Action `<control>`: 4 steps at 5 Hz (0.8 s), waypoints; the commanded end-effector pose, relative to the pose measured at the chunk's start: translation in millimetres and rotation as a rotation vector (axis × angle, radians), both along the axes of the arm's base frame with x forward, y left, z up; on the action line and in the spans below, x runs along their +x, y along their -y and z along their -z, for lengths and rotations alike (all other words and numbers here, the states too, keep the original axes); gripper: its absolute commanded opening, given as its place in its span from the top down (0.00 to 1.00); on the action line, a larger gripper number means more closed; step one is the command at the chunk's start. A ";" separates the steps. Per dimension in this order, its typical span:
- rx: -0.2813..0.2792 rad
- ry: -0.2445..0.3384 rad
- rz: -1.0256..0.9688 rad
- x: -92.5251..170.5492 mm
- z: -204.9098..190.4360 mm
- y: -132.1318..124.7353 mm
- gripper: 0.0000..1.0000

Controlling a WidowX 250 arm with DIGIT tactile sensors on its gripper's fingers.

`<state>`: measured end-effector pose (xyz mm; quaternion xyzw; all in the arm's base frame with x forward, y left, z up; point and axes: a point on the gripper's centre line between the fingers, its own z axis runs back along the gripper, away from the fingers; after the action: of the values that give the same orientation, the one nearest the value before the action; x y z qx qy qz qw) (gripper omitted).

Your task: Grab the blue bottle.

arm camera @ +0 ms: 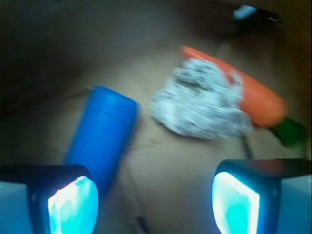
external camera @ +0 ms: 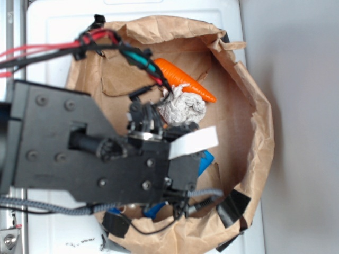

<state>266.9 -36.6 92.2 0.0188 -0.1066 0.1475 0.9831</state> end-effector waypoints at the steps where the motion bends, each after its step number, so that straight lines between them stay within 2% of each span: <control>1: -0.052 0.025 -0.017 42.0 12.5 -4.0 0.00; 2: -0.018 -0.005 -0.028 56.2 30.8 2.4 0.00; 3: 0.010 -0.010 -0.063 63.2 49.4 2.3 1.00; 4: -0.003 -0.003 -0.080 62.7 33.6 -1.8 1.00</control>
<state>319.7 -36.9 38.7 0.0321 -0.0715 0.1795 0.9806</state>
